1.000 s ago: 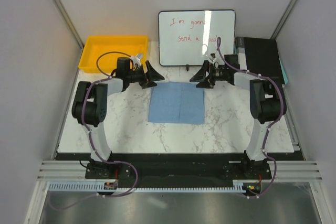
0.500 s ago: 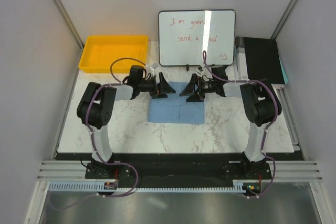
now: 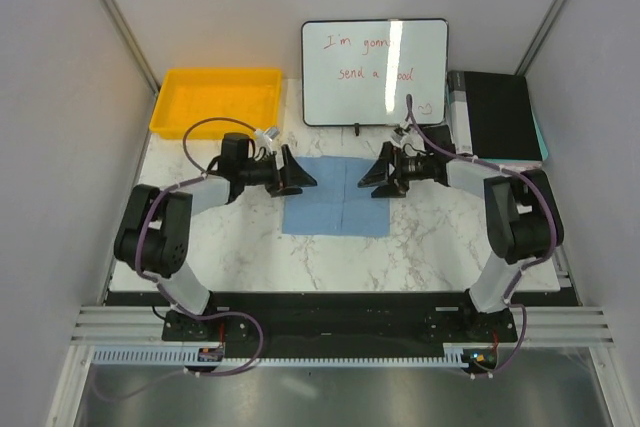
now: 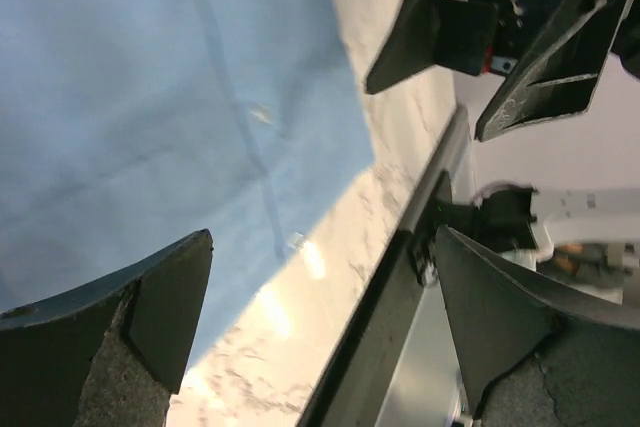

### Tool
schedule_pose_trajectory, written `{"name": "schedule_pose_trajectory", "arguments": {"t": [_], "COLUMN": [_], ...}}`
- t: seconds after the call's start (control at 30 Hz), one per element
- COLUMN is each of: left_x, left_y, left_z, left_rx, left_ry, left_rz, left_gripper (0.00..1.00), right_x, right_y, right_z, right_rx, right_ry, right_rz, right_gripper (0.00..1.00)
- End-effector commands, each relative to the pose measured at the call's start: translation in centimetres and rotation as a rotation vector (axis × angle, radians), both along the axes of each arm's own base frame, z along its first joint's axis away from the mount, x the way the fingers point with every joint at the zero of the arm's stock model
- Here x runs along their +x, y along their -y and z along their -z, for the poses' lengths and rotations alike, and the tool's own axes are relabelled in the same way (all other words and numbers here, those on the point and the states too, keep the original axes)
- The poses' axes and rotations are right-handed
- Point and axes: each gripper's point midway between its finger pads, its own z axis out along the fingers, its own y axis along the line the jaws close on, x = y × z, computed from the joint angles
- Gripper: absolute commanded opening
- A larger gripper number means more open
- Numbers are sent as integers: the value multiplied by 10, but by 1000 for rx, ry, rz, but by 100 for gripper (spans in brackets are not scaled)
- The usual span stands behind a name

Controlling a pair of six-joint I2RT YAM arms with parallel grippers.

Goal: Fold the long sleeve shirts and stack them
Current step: Fold the shirt

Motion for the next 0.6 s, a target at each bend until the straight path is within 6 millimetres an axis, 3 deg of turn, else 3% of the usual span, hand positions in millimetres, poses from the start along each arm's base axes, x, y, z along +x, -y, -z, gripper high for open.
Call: {"name": "schedule_pose_trajectory", "arguments": {"t": [0.0, 0.03, 0.1, 0.13, 0.17, 0.23, 0.3, 0.4, 0.47, 0.53, 0.57], "left_x": [-52, -57, -64, -60, -60, -53, -49, -46, -52, -53, -59], "left_y": [39, 44, 49, 52, 52, 51, 43, 22, 12, 5, 2], "left_z": [-32, -28, -10, -11, 4, 15, 35, 54, 56, 39, 33], "left_rx": [-72, -83, -92, -118, -108, -91, -65, -38, -19, -22, -16], "left_ry": [133, 105, 42, 39, -1, -7, -54, -114, -138, -63, -66], "left_rz": [190, 195, 189, 176, 167, 151, 129, 74, 76, 102, 116], "left_gripper": [99, 99, 99, 99, 99, 99, 98, 97, 96, 96, 96], "right_x": [-40, -39, -51, -55, -57, -64, -71, -75, -71, -75, -71], "right_y": [-43, -49, -52, -51, -50, -45, -37, -15, -2, 5, 7], "right_z": [-41, -41, -13, -2, 8, 34, 60, 80, 76, 66, 50], "right_rx": [68, 86, 64, 57, 44, 6, -42, -74, -88, -90, -83], "right_ry": [83, 109, 32, 4, 11, -38, -79, -161, -147, -140, -87], "right_rz": [-95, -98, -117, -121, -135, -150, -173, -151, -141, -146, -146], "right_gripper": [98, 98, 98, 98, 98, 98, 98, 98, 98, 98, 98]}}
